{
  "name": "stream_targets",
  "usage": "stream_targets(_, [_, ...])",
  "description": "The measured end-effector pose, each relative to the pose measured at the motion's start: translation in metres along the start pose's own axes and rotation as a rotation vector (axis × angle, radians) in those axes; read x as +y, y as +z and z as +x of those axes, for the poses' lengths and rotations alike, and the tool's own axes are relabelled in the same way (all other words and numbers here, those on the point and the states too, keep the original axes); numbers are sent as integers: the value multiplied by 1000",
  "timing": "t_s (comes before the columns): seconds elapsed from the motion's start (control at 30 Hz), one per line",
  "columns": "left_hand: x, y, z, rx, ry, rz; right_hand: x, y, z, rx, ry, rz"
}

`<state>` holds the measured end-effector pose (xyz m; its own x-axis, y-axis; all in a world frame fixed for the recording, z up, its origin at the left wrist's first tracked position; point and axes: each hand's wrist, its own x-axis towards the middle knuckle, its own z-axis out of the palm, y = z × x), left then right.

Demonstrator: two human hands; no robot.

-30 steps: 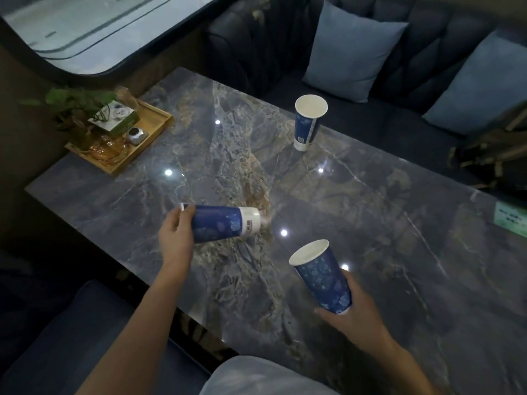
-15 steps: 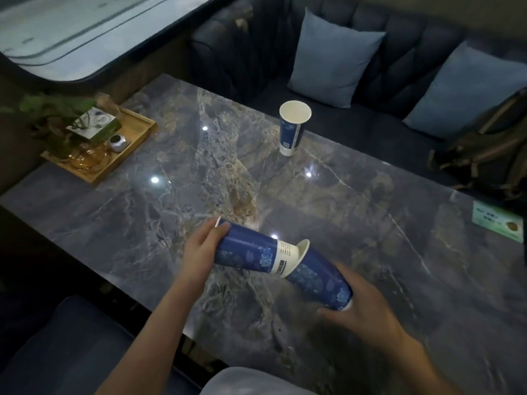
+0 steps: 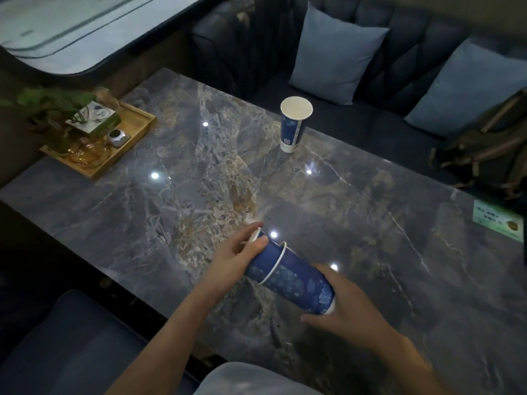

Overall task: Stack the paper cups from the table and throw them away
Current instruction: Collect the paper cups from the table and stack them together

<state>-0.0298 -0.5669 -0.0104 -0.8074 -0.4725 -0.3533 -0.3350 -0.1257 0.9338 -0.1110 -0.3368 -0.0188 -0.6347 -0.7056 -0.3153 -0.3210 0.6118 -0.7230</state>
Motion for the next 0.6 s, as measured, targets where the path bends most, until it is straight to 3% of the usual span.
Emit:
stream_targets(0.2, [4,9,-2,-110,10,71,-7,6,3,-32,68,106])
stream_targets(0.6, [13,13,5,-185,-43,-26,-19,3,11,-162,173,458])
